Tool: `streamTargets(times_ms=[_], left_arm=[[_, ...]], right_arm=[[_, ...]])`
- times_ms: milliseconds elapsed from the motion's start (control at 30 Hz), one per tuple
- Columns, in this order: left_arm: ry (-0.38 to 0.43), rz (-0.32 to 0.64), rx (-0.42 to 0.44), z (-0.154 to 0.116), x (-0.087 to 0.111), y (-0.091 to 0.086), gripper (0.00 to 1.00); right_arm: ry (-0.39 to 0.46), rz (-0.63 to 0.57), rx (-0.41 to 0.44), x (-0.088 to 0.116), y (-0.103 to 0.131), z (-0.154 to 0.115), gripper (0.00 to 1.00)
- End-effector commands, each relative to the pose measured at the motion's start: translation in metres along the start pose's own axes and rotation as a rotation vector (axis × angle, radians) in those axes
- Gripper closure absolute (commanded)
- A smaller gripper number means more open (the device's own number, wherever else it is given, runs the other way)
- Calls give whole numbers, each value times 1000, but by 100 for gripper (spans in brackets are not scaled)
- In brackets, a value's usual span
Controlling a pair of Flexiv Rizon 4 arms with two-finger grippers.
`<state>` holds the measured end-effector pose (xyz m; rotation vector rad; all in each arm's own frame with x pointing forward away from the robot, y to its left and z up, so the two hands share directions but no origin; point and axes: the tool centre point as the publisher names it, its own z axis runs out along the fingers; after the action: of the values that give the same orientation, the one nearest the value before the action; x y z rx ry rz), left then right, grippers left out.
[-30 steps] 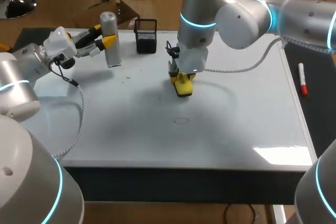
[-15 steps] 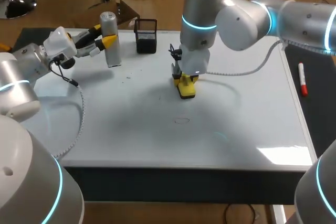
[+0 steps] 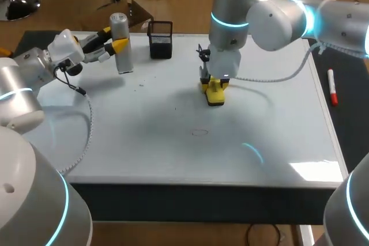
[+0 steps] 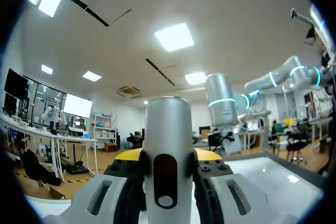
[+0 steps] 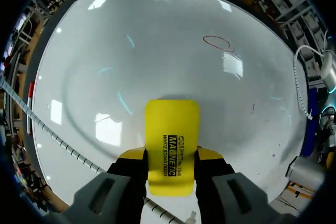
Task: Pick up the inspection probe, press it on each red-marked spot on the whiteboard one by one, put down the probe, pick up the eraser, and wipe off all the red marks.
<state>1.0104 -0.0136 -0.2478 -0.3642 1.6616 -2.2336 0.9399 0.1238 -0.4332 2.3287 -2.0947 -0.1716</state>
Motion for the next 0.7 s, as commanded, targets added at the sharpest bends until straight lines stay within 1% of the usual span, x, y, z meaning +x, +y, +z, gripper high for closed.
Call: streamTargets(times_ms=[33,167,300,433,700], left_arm=[[-5,3,1,1,1,-1,100],[-5,3,1,1,1,-1,100],[-5,3,1,1,1,-1,100],[-5,3,1,1,1,-1,100],[-5,3,1,1,1,-1,100]], right_arm=[[-10,22,19,27,6,7,100],[-9,51,31,42,9,0,100],[-3,67,47,49,12,-7,100],[18,56,68,45,14,-17,100],[27,9,80,28,14,-40,100]])
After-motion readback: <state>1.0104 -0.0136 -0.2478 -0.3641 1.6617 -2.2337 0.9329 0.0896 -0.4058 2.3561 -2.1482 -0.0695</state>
